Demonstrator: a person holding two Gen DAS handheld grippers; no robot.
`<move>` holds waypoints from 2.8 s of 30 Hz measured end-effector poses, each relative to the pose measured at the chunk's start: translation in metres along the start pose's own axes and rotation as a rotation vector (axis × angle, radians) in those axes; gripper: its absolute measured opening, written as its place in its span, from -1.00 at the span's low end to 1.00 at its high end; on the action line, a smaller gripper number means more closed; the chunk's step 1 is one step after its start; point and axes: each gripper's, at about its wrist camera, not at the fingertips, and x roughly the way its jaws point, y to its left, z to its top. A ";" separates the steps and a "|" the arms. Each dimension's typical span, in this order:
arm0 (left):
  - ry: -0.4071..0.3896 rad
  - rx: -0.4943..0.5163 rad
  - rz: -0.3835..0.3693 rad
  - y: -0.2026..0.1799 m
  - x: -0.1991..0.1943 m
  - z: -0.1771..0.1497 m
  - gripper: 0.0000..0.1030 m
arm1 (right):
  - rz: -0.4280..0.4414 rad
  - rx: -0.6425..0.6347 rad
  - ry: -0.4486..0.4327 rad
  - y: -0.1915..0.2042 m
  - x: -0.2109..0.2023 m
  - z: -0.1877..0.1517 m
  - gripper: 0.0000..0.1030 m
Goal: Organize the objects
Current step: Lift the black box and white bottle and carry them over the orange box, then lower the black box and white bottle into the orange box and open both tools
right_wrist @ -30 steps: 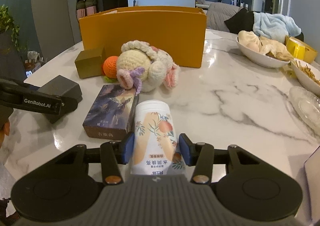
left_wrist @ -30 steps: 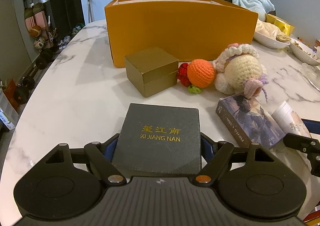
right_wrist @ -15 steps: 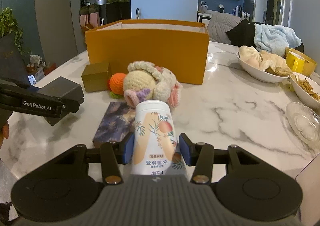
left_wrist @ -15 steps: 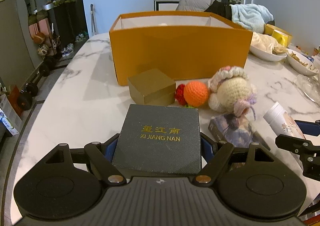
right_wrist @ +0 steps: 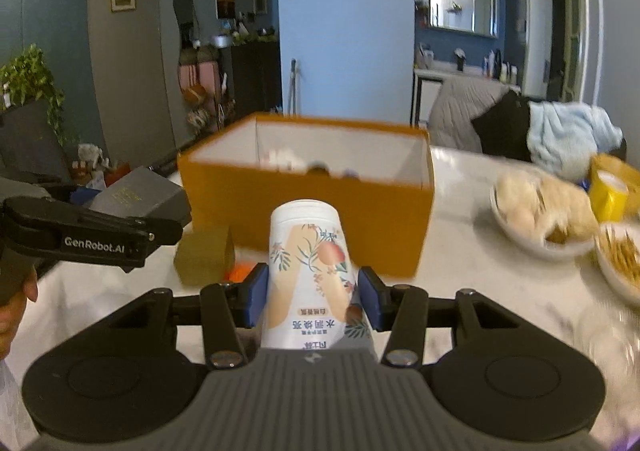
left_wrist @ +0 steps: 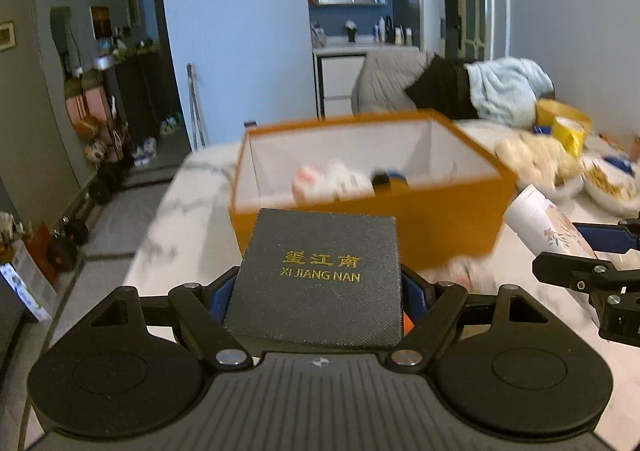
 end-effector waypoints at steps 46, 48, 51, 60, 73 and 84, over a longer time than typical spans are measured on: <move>0.369 -0.018 0.048 0.024 0.221 0.107 0.79 | -0.062 0.239 0.562 -0.075 0.285 0.115 -0.01; 0.369 -0.007 0.044 0.022 0.222 0.107 0.81 | -0.062 0.244 0.564 -0.074 0.284 0.115 -0.01; 0.365 -0.001 0.043 0.021 0.222 0.106 0.84 | -0.058 0.246 0.563 -0.074 0.287 0.118 0.00; 0.345 -0.006 0.019 0.024 0.216 0.104 0.87 | -0.049 0.217 0.532 -0.072 0.283 0.119 0.11; 0.361 -0.037 -0.016 0.033 0.198 0.104 0.87 | -0.060 0.123 0.489 -0.057 0.264 0.119 0.42; 0.345 -0.091 -0.062 0.041 0.182 0.107 0.87 | -0.040 0.155 0.395 -0.060 0.238 0.125 0.46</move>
